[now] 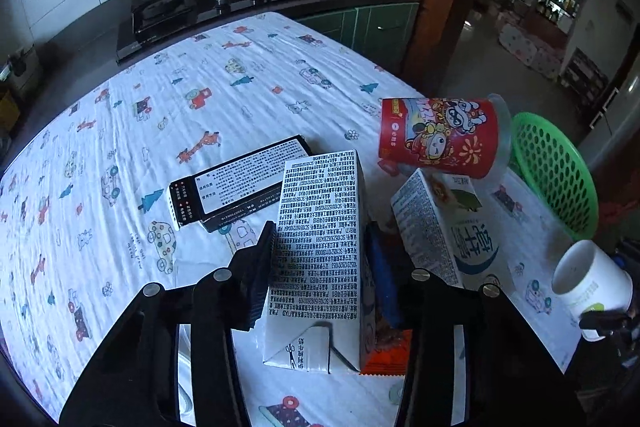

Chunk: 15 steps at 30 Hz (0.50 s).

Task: Collect trash
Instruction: 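Drop the paper cup into the green basket while the left carries the carton over it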

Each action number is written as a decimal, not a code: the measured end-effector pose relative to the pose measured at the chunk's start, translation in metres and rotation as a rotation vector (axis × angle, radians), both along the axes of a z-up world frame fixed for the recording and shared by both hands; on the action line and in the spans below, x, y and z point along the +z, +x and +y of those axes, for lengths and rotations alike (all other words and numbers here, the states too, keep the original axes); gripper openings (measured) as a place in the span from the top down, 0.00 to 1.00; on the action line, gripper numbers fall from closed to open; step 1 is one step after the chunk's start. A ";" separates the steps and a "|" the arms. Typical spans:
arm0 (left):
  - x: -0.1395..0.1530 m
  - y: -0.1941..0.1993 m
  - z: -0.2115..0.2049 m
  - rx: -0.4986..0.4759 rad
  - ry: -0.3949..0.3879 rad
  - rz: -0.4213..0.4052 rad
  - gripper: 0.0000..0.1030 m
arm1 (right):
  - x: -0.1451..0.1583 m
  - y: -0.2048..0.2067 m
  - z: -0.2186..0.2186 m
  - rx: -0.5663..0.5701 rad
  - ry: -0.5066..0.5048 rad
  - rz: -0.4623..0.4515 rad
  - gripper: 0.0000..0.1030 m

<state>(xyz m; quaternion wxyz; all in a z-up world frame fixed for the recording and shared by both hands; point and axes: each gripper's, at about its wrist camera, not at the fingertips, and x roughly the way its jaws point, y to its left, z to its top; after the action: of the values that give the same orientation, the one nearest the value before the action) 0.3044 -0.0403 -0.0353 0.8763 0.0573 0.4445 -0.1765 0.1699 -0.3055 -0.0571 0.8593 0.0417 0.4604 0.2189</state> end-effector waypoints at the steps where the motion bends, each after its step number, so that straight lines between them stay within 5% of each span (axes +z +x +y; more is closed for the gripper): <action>1: 0.004 -0.003 0.000 0.004 0.006 -0.012 0.58 | 0.001 -0.001 -0.005 -0.013 0.006 -0.002 0.35; 15: 0.065 -0.052 -0.003 0.026 -0.054 -0.107 0.58 | 0.011 -0.004 -0.104 -0.248 0.044 -0.050 0.35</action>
<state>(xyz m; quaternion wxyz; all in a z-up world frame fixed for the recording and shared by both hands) 0.2522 -0.0429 0.0296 0.9023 0.0373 0.3929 -0.1737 0.1664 -0.4091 -0.0457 0.8898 0.1116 0.4253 0.1219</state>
